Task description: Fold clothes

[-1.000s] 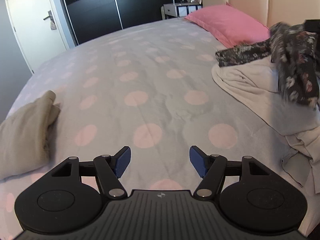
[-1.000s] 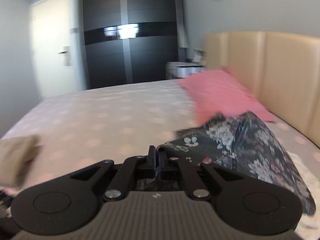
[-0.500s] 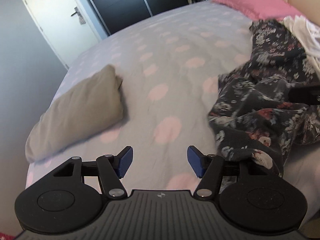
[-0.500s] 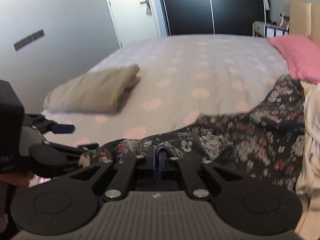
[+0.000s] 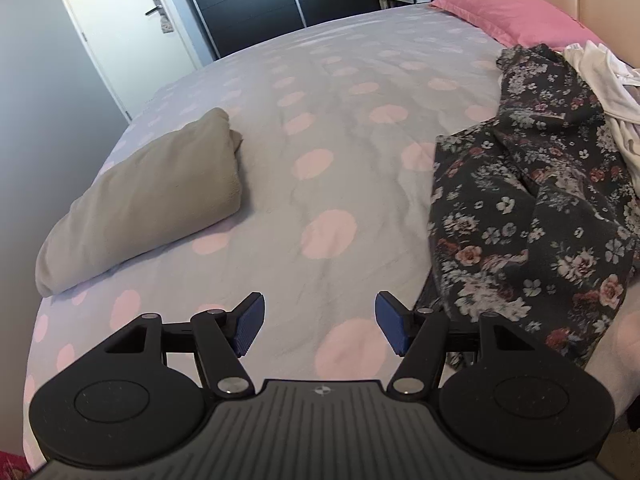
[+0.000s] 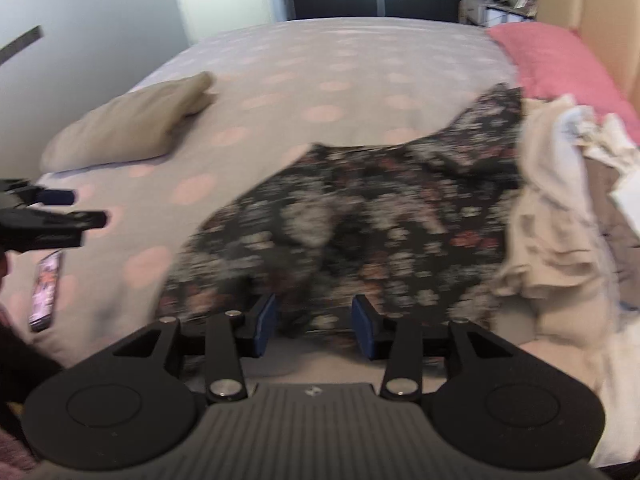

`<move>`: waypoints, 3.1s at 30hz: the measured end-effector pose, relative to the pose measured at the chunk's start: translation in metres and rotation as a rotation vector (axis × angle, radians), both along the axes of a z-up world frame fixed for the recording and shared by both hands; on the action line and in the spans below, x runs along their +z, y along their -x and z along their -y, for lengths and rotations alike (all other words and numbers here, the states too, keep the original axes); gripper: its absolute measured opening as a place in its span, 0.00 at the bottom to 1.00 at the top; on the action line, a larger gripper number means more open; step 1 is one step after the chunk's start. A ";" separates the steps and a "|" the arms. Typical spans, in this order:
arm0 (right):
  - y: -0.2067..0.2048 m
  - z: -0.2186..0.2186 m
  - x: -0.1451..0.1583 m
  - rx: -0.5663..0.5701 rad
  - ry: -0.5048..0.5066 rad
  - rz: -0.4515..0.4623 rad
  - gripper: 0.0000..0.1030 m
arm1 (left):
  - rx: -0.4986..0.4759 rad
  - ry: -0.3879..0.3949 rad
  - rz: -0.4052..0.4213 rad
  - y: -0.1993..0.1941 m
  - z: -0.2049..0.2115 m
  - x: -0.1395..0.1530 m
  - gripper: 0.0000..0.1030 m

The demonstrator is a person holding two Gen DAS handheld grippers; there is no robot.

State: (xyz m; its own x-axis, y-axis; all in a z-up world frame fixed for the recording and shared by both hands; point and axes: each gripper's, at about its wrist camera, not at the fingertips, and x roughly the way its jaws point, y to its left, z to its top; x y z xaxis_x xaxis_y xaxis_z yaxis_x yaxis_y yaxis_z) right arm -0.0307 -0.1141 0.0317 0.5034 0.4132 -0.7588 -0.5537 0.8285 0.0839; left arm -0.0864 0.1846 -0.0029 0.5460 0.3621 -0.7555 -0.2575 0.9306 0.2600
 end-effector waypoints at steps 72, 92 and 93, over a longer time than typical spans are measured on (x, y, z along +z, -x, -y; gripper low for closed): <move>-0.018 -0.105 0.109 0.337 -0.498 0.245 0.02 | 0.358 -0.003 0.130 -0.030 -0.167 0.071 0.11; -0.014 -0.117 -0.049 0.335 -0.060 -0.056 0.31 | -0.010 0.164 0.031 -0.017 -0.051 0.029 0.43; -0.024 -0.106 -0.048 0.293 -0.038 -0.046 0.33 | -0.012 0.158 0.021 -0.018 -0.046 0.025 0.43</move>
